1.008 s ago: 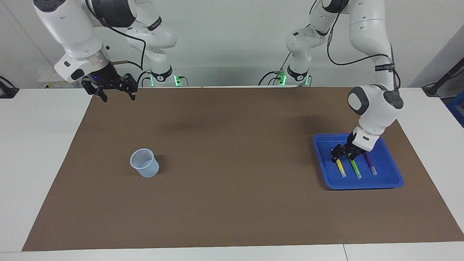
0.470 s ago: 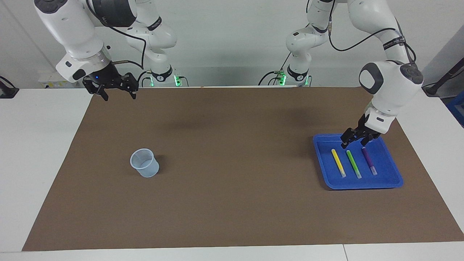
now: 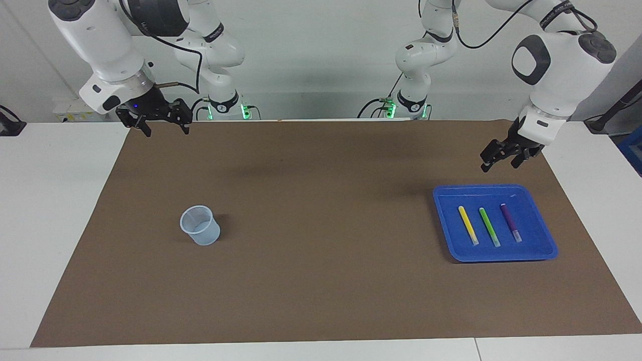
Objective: Right arm passes pens to left for tray arrangement
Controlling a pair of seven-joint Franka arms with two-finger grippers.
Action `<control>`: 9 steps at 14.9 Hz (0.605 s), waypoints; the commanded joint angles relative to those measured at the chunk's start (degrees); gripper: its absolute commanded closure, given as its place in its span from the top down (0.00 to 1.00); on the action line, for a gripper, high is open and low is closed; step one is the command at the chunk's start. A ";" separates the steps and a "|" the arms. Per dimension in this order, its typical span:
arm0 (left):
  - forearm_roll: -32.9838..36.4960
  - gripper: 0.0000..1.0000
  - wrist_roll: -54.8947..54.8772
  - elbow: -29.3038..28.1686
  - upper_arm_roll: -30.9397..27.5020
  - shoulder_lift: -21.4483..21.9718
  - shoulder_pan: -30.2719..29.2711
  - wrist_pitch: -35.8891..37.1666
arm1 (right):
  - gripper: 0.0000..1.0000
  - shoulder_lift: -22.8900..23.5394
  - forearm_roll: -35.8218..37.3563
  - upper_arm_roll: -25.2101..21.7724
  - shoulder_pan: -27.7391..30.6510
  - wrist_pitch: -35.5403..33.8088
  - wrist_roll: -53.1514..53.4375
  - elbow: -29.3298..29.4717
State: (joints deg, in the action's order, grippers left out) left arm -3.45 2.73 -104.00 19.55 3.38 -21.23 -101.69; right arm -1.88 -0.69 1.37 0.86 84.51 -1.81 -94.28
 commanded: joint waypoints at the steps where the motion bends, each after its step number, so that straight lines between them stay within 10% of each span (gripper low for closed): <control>1: 1.43 1.00 1.05 -1.02 -0.12 1.97 2.23 1.94 | 1.00 -1.11 1.48 0.39 0.37 0.13 -1.53 -0.73; 9: 2.83 1.00 3.77 6.97 -13.30 -1.45 20.34 7.66 | 1.00 -1.11 1.48 0.48 0.28 -0.13 -1.53 -0.73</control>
State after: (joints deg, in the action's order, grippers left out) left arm -2.22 5.56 -100.20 7.89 4.17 -4.06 -95.53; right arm -1.89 -0.69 1.40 0.86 84.51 -1.81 -94.28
